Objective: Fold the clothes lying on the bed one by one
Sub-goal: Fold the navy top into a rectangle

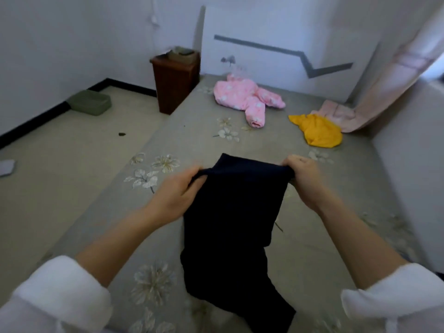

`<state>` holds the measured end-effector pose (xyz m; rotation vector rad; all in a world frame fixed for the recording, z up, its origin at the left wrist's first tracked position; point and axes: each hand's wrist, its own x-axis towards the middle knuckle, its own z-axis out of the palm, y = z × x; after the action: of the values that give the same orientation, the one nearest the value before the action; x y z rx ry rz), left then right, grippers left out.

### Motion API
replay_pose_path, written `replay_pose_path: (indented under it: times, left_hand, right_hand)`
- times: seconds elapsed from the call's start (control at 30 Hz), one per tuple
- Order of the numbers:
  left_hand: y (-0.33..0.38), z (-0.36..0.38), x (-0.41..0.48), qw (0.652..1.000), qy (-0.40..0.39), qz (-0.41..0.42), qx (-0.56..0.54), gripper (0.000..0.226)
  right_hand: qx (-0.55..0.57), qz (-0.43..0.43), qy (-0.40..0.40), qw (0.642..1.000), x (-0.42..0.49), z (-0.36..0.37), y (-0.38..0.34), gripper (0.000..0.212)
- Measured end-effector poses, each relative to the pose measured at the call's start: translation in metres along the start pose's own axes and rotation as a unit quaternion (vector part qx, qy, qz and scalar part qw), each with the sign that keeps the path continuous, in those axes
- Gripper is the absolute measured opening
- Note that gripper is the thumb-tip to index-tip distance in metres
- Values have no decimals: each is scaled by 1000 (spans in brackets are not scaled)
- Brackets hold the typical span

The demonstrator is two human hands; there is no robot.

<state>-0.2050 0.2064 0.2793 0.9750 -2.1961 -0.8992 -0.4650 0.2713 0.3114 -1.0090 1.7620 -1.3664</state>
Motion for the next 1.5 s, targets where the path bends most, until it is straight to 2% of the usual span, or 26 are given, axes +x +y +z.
replay_pose_path:
  times: [0.1, 0.17, 0.27, 0.3, 0.33, 0.4, 0.43, 0.5, 0.57, 0.63, 0.67, 0.7, 0.77, 0.87, 0.9, 0.97, 1.03, 1.1, 1.2, 1.3, 1.33, 1.37, 1.4, 1.43, 1.47, 1.5]
  left_hand:
    - [37, -18, 21, 998, 39, 38, 15, 16]
    - [57, -33, 34, 995, 75, 58, 22, 18]
    - [79, -60, 50, 989, 105, 96, 36, 22]
    - [86, -67, 54, 987, 110, 110, 50, 23]
    - [92, -74, 57, 983, 114, 125, 70, 21]
    - [103, -82, 62, 974, 108, 159, 123, 14]
    - [108, -85, 64, 968, 95, 176, 149, 13]
    - [115, -92, 69, 962, 58, 197, 179, 19]
    - [118, -102, 74, 967, 34, 184, 175, 45]
    - [118, -114, 77, 976, 14, 138, 167, 70]
    - [118, -120, 76, 980, -15, 108, 163, 75]
    - [117, -125, 76, 983, -58, 76, 154, 77]
    - [113, -133, 78, 981, -139, 29, 133, 79]
    - [105, -145, 86, 979, -172, -13, 105, 78]
    - [101, -151, 90, 981, -165, -36, 93, 80]
    - [91, -159, 99, 982, -151, -76, 85, 82]
    - [80, -157, 110, 976, -149, -94, 127, 62]
    - [70, -144, 121, 965, -135, -101, 202, 19]
    - [47, -118, 142, 938, -92, -117, 314, 21]
    - [24, -95, 158, 917, -15, -156, 368, 17]
    - [20, -87, 165, 924, 12, -174, 341, 15]
    - [18, -80, 172, 942, 37, -204, 264, 15]
    - [18, -74, 182, 957, 57, -251, 130, 18]
    - [20, -68, 192, 953, 78, -292, -26, 23]
    - [21, -64, 204, 932, 96, -317, -149, 27]
    - [24, -62, 215, 915, 107, -319, -223, 30]
  right_hand:
    - [-72, -43, 17, 996, -9, -24, -35, 40]
    - [-82, -58, -57, 993, -18, -44, -55, 54]
    - [-160, -66, -174, 969, -29, -73, -80, 52]
    - [-251, -67, -174, 950, -31, -80, -84, 49]
    - [-369, -75, -160, 912, -31, -86, -86, 40]
    - [-556, -77, -127, 818, -31, -93, -91, 28]
    - [-602, -75, -107, 787, -33, -95, -94, 26]
    - [-641, -81, -54, 761, -36, -104, -98, 22]
    - [-624, -96, -33, 775, -37, -121, -99, 27]
    - [-501, -79, -64, 859, -37, -138, -94, 25]
    - [-395, -73, -78, 912, -37, -144, -88, 17]
    - [-293, -71, -83, 950, -39, -148, -82, 15]
    - [-171, -80, -96, 977, -43, -149, -75, 24]
    - [-159, -92, -110, 977, -51, -155, -82, 72]
    - [-172, -77, -121, 975, -52, -162, -88, 69]
    - [-235, -28, -174, 956, -52, -176, -101, 42]
    - [-337, -2, -180, 924, -46, -179, -102, 22]
    - [-440, -5, -108, 891, -24, -175, -87, 15]
    - [-547, 15, 1, 837, 15, -170, -49, 24]
    - [-596, 25, 99, 797, 37, -164, -22, 20]
    - [-613, 28, 125, 780, 42, -162, -16, 22]
    - [-622, 38, 144, 769, 47, -160, -13, 25]
    - [-612, 63, 155, 773, 54, -159, -12, 27]
    - [-565, 98, 163, 803, 63, -160, -13, 27]
    - [-482, 133, 164, 850, 73, -160, -17, 27]
    - [-359, 162, 167, 904, 85, -160, -23, 28]
